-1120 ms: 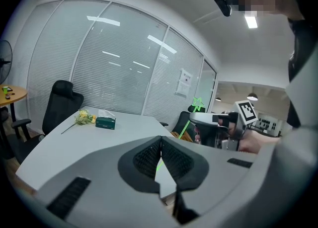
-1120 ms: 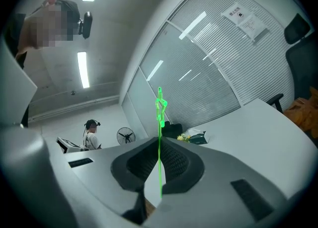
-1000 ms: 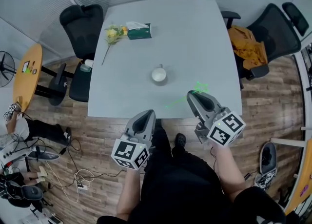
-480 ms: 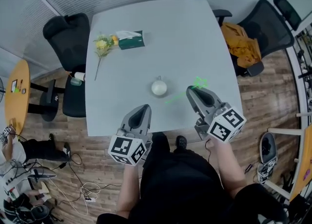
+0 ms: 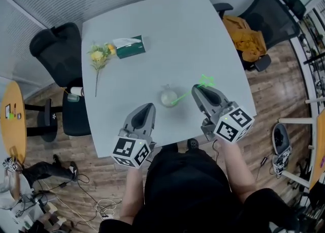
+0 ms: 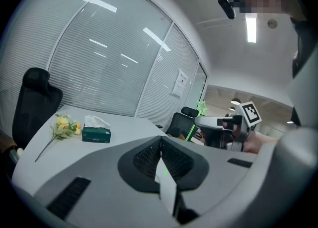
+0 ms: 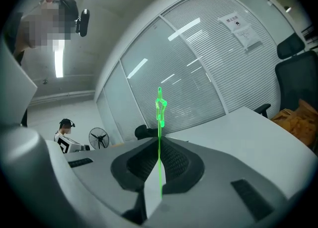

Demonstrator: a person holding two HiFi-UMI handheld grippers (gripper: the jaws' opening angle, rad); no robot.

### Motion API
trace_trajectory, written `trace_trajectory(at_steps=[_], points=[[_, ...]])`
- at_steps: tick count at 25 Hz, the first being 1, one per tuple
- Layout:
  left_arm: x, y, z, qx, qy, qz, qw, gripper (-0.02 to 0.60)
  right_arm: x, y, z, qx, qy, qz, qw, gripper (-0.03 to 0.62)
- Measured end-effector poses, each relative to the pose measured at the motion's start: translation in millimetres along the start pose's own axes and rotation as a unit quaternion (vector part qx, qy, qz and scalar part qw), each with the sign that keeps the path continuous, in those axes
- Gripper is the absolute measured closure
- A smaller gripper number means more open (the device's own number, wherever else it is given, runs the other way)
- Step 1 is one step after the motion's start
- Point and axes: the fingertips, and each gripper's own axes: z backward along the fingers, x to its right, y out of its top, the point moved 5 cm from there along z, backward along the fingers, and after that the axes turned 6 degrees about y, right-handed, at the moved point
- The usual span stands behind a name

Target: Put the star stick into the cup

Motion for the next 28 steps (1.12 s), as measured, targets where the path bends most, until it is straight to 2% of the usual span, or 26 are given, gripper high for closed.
trace_trajectory(at_steps=[12,22,28], points=[[-29,-12,-20,-0.037,-0.055,0.000,0.9978,0.583,19,-39,-26,-0.001,-0.064,-0.022,0.998,0.572],[-24,-27,-25,-0.067,-0.063,0.001,0.9958,0.583,34,-65,-30,-0.006,-0.067,-0.066,0.996,0.572],[-29,-33,-29,-0.076,-0.061,0.007,0.9952,0.583,45,-75,-39,-0.020,-0.069,-0.071,0.995,0.572]])
